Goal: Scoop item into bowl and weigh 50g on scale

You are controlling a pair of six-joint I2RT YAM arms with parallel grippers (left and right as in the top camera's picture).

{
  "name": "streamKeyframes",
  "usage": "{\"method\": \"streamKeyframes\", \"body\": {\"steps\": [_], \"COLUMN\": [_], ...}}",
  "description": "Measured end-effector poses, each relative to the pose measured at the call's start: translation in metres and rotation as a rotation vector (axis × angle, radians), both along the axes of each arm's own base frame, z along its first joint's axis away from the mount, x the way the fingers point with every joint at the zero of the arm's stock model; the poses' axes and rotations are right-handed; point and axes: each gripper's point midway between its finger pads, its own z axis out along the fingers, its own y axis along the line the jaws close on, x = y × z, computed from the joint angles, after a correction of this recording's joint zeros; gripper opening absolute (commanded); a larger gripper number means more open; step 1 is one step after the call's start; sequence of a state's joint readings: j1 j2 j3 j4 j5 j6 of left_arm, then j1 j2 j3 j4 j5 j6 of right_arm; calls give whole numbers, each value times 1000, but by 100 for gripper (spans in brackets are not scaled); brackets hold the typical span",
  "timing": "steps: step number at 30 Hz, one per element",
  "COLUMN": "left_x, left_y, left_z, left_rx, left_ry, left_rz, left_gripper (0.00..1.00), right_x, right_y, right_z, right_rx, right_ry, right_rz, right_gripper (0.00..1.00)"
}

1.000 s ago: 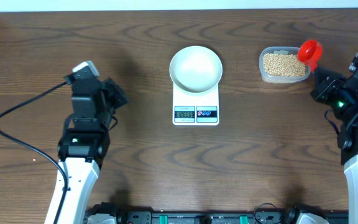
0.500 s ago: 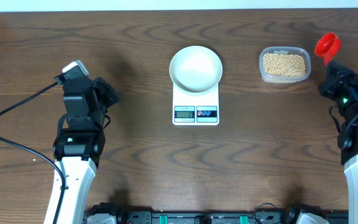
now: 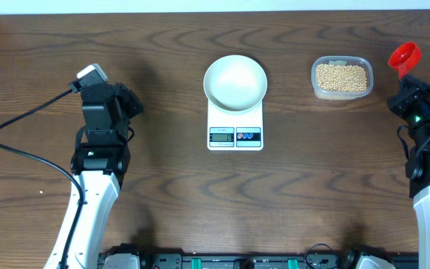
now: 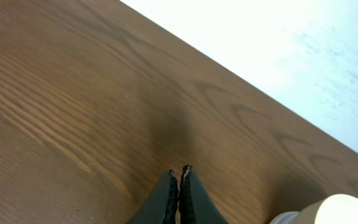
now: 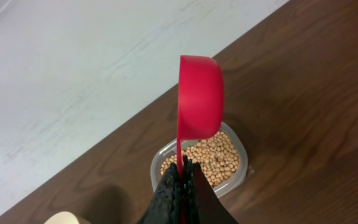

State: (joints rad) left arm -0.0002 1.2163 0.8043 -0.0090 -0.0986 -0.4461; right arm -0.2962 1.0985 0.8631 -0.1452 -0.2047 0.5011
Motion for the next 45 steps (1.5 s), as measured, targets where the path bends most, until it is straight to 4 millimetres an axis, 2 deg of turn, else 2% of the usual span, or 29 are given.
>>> {"method": "streamKeyframes", "body": {"steps": [7,10,12,15,20,23,25,30,32,36,45], "left_x": [0,0,2,4,9,8,1,-35,-51,-73,-71], "left_y": [-11,-16,-20,-26,-45,-60,-71,-111,-131,-156,-152], "left_z": [-8,0,13,33,47,40,27,-11,-18,-24,-26], "left_rx": [25,48,66,96,130,139,150,234,287,361,418], "left_ry": [46,76,81,101,122,164,217,377,402,424,430], "left_rz": [-91,-138,-175,-234,-390,-508,-589,-858,-983,-1150,-1147], "left_gripper": [8,7,7,7,7,7,7,7,7,7,7], "right_x": [-6,-12,-16,-19,-22,-22,-22,-20,-19,-19,-19], "right_y": [2,3,4,5,6,6,6,12,13,14,14], "right_z": [-12,-15,-9,10,24,18,12,7,8,9,9], "right_rx": [-11,-33,-60,-109,-161,-178,-187,-214,-221,-228,-229], "right_ry": [62,118,151,161,208,261,290,306,303,301,301], "right_rz": [13,27,45,70,108,133,148,188,197,203,203], "right_gripper": [1,1,1,1,1,1,2,1,1,1,1]}}
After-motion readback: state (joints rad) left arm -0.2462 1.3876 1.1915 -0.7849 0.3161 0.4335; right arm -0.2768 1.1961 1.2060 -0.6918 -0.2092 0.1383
